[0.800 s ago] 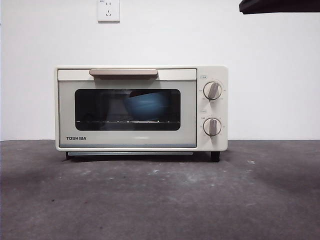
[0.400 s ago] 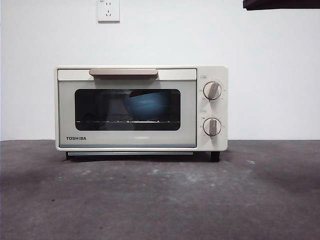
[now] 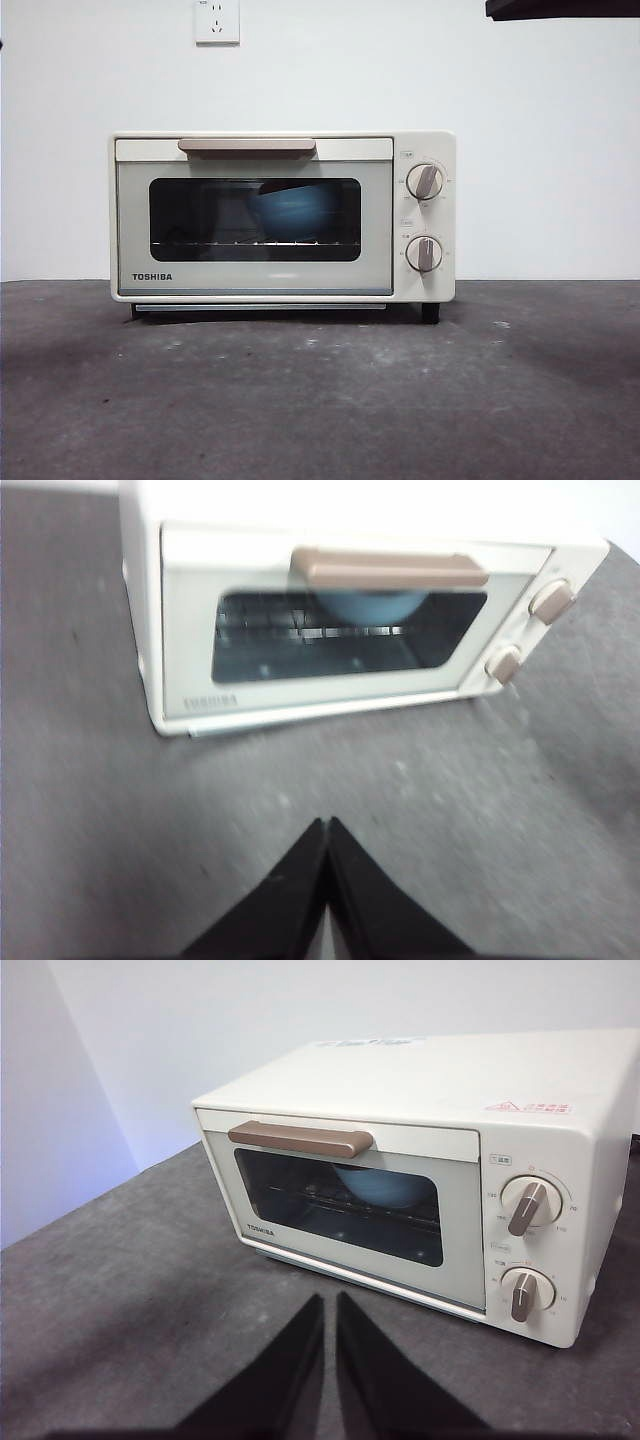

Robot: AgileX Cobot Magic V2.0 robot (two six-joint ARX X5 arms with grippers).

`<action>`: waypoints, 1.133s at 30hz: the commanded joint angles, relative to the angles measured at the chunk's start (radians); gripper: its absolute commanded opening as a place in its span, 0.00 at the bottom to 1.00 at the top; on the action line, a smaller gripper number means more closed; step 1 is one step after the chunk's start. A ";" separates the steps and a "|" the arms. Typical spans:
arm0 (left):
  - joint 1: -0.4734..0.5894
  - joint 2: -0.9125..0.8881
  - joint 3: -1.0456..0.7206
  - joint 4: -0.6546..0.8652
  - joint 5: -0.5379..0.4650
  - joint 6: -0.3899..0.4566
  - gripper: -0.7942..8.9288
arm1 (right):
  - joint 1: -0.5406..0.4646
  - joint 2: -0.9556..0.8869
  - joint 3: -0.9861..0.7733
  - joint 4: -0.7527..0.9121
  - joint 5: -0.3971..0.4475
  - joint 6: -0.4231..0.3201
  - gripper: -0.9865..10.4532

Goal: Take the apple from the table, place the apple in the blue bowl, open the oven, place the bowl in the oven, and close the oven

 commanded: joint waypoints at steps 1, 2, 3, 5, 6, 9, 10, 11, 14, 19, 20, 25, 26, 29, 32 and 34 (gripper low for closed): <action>0.031 -0.031 0.004 0.085 -0.042 0.104 0.09 | 0.010 0.003 0.006 0.010 0.003 -0.008 0.09; 0.050 -0.047 -0.006 0.118 -0.050 0.126 0.09 | 0.010 0.003 0.006 0.010 0.003 -0.008 0.09; 0.069 -0.065 -0.019 0.151 -0.053 0.143 0.09 | 0.010 0.003 0.006 0.010 0.003 -0.008 0.09; 0.117 -0.114 -0.068 0.243 -0.055 0.163 0.09 | 0.010 0.003 0.006 0.010 0.003 -0.008 0.09; 0.138 -0.136 -0.094 0.281 -0.056 0.166 0.09 | 0.010 0.003 0.006 0.010 0.003 -0.008 0.09; 0.202 -0.211 -0.194 0.393 -0.062 0.170 0.09 | 0.010 0.003 0.006 0.010 0.003 -0.008 0.09; 0.220 -0.239 -0.237 0.426 -0.062 0.170 0.09 | 0.010 0.003 0.006 0.010 0.003 -0.008 0.09; 0.231 -0.260 -0.269 0.443 -0.062 0.169 0.09 | 0.010 0.003 0.006 0.010 0.003 -0.008 0.09; 0.249 -0.330 -0.373 0.477 -0.062 0.164 0.09 | 0.010 0.003 0.006 0.010 0.003 -0.008 0.09; 0.250 -0.423 -0.525 0.476 -0.062 0.157 0.09 | 0.010 0.003 0.006 0.010 0.003 -0.008 0.09; 0.250 -0.438 -0.549 0.475 -0.062 0.156 0.09 | 0.010 0.003 0.006 0.010 0.003 -0.008 0.09; 0.250 -0.497 -0.623 0.440 -0.062 0.154 0.09 | 0.010 0.003 0.006 0.010 0.003 -0.008 0.09; 0.250 -0.507 -0.631 0.426 -0.062 0.154 0.09 | 0.010 0.003 0.006 0.010 0.003 -0.008 0.09; 0.250 -0.538 -0.657 0.393 -0.062 0.154 0.09 | 0.010 0.003 0.006 0.010 0.003 -0.008 0.09; 0.250 -0.571 -0.676 0.353 -0.062 0.150 0.09 | 0.010 0.003 0.006 0.010 0.003 -0.008 0.09; 0.250 -0.593 -0.686 0.324 -0.062 0.136 0.09 | 0.010 0.003 0.006 0.010 0.003 -0.008 0.09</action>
